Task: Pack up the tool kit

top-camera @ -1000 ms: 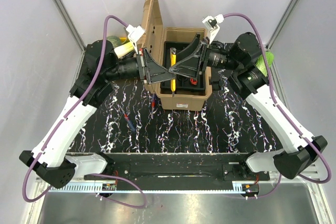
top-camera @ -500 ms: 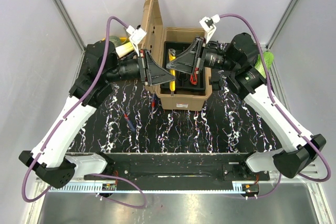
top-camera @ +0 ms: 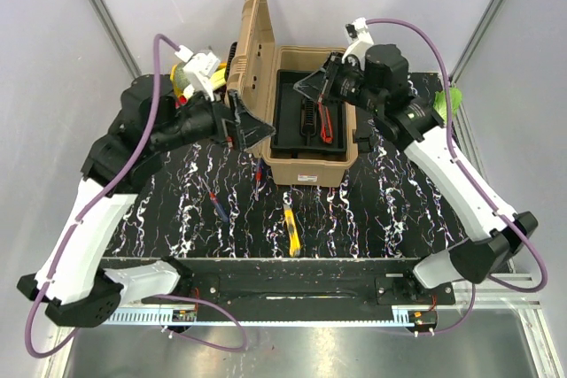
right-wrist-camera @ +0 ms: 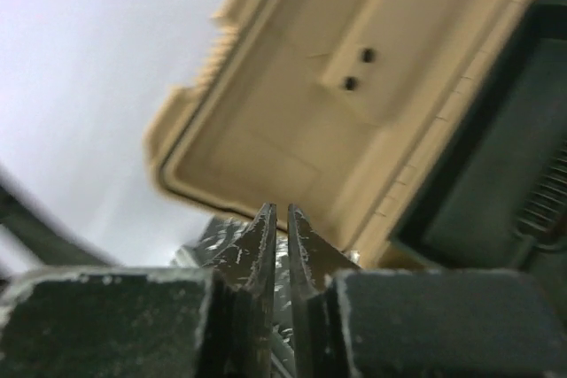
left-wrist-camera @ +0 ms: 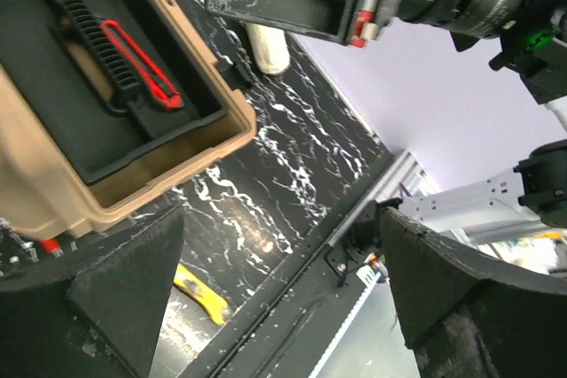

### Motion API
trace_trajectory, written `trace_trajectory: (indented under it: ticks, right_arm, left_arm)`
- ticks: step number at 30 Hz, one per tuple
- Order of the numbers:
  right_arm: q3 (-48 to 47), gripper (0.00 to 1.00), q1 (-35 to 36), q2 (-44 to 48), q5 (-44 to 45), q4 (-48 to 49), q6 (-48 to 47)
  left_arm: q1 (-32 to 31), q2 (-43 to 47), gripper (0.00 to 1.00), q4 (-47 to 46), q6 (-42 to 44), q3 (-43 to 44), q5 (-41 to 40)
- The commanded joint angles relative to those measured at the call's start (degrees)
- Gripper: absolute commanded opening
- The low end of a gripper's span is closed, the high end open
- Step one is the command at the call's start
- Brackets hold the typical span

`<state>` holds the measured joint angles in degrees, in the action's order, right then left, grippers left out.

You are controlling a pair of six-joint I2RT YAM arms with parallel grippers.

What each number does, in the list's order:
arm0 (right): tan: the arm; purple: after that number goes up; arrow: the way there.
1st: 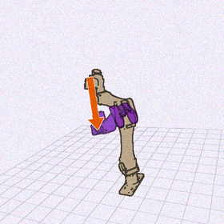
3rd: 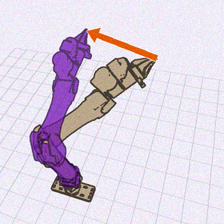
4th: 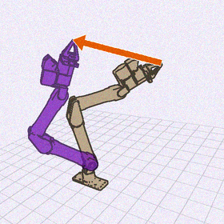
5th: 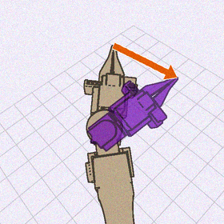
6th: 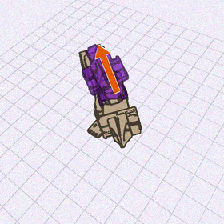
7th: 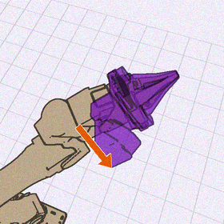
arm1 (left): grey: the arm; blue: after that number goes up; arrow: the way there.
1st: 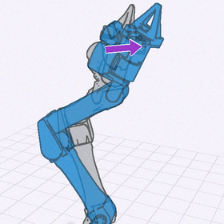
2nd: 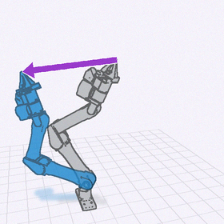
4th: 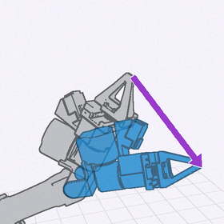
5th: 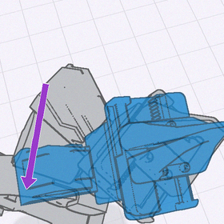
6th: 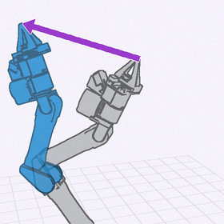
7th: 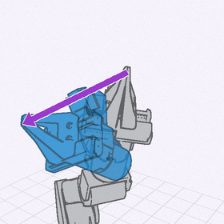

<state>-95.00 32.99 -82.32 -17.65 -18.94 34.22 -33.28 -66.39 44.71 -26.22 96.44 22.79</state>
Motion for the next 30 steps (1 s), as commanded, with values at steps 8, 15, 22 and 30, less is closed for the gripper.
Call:
trace_trajectory:
  ticks: [8,15,22,30]
  right_arm:
    - [-6.36,0.29,-0.82,-5.41,9.22,-21.48,-13.28]
    - [9.28,0.58,-0.74,3.65,4.92,-29.13,-11.38]
    - [19.4,0.63,3.56,8.06,-1.51,-29.66,-3.03]
    - [29.6,0.65,13.14,5.34,13.48,-29.66,14.36]
  left_arm:
    - [0.32,5.29,0.96,10.22,6.52,-0.01,-18.2]
    - [0.32,8.12,0.99,7.86,7.85,-7.59,-24.0]
    - [0.32,6.89,0.99,6.88,8.64,-7.41,-27.62]
    - [0.41,8.9,0.99,6.36,5.48,-10.39,-35.77]
